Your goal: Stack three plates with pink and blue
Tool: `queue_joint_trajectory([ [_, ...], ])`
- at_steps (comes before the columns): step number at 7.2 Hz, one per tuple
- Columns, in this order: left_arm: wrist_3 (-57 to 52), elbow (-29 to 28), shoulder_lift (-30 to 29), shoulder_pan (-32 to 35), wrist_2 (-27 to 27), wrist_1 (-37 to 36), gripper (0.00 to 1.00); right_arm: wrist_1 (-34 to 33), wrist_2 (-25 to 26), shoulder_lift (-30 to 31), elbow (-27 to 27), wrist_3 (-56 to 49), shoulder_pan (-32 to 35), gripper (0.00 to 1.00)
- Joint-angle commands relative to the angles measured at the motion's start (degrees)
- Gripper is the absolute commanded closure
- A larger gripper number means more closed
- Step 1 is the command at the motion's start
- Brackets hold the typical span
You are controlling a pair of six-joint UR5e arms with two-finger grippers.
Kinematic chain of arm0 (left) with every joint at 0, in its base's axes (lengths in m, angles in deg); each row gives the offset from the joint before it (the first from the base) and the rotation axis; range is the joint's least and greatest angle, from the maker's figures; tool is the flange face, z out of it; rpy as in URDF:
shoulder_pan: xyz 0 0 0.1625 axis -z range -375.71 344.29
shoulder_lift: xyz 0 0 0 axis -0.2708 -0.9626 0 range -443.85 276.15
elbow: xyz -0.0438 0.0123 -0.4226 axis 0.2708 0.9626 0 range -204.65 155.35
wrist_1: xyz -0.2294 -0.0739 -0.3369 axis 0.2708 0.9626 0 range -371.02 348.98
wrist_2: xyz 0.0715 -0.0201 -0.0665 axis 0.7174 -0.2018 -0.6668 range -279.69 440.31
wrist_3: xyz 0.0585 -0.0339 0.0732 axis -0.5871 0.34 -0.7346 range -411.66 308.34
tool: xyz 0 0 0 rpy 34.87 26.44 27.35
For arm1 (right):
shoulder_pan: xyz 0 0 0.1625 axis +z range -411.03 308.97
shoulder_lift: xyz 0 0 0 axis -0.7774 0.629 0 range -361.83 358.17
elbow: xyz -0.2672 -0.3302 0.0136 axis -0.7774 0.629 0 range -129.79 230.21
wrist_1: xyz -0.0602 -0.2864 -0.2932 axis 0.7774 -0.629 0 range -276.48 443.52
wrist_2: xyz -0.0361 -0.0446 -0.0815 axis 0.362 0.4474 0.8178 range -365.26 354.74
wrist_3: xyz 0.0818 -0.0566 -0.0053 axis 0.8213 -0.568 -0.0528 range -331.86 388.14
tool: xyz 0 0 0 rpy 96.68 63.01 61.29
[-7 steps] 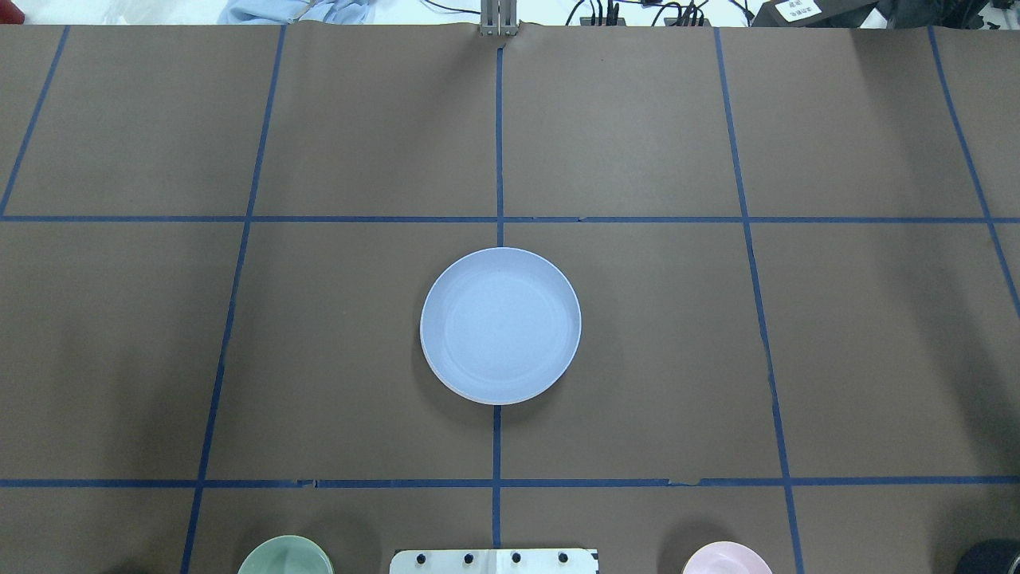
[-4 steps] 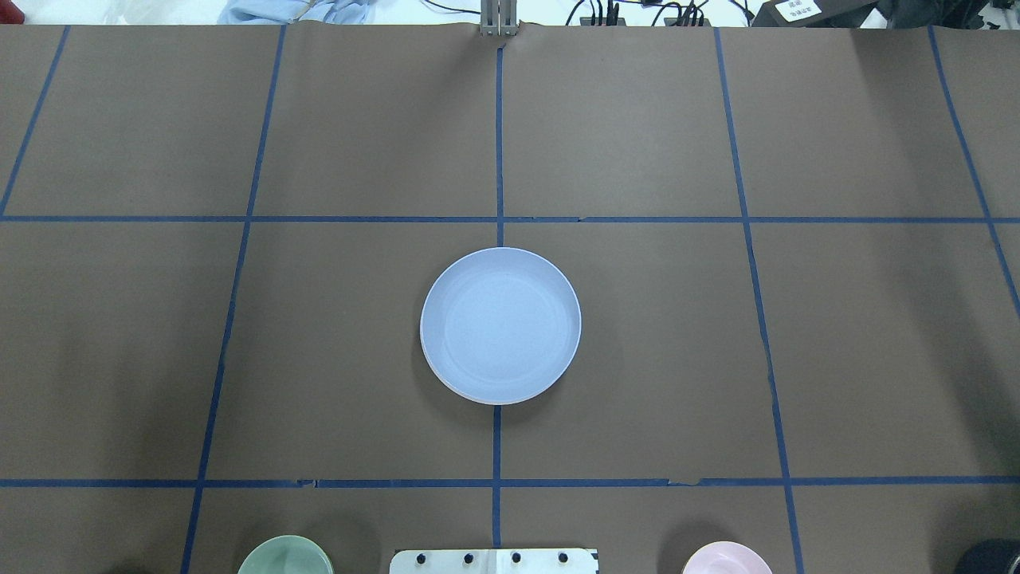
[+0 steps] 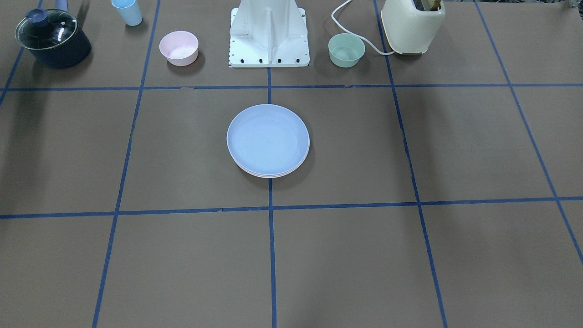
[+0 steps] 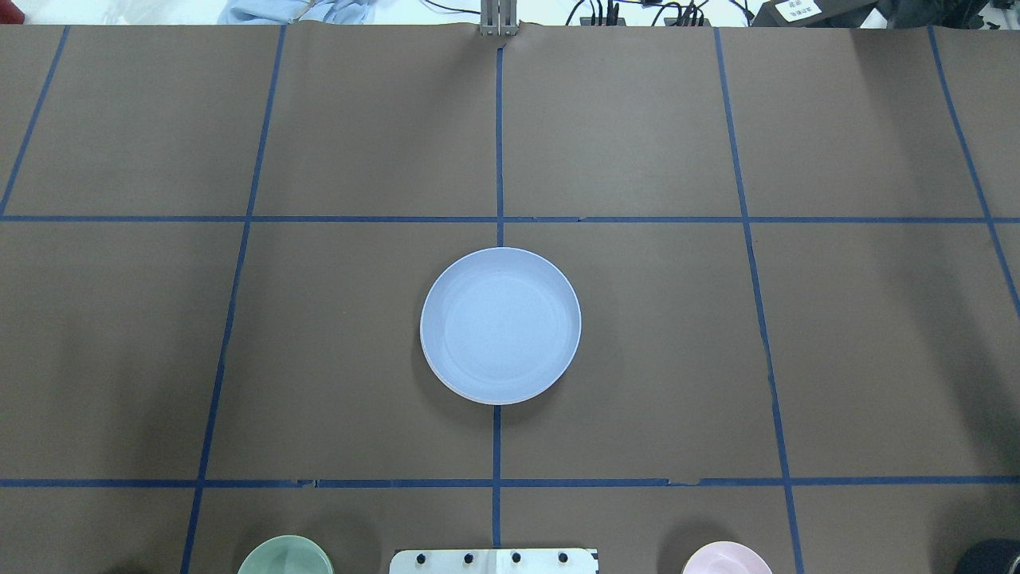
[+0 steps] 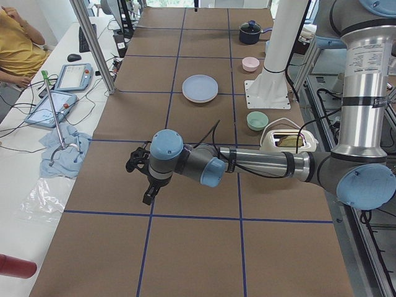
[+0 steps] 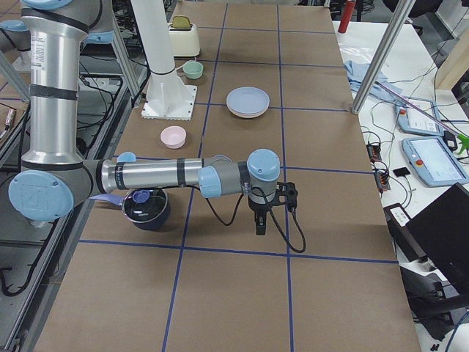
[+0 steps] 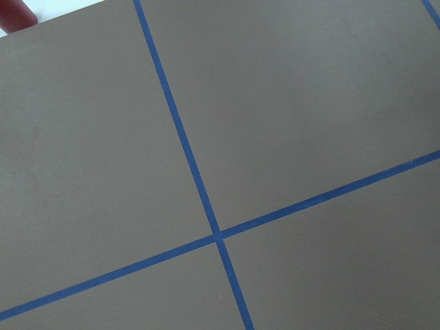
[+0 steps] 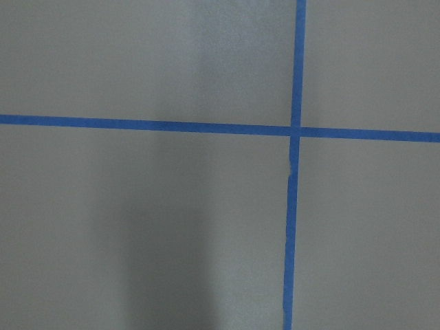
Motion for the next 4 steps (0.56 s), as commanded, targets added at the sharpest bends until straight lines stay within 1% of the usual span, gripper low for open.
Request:
queue_joint_trajectory([
  [1,-0.04,0.03,-0.38,-0.09,0.07,-0.03,0.00,0.00,0.28,-0.09,0.01,0.00,0.00,0.00],
  [4,-0.12,-0.06,-0.48,-0.09,-0.19,0.06,0.00,0.09,0.63,-0.26,-0.08,0.00,0.00,0.00],
])
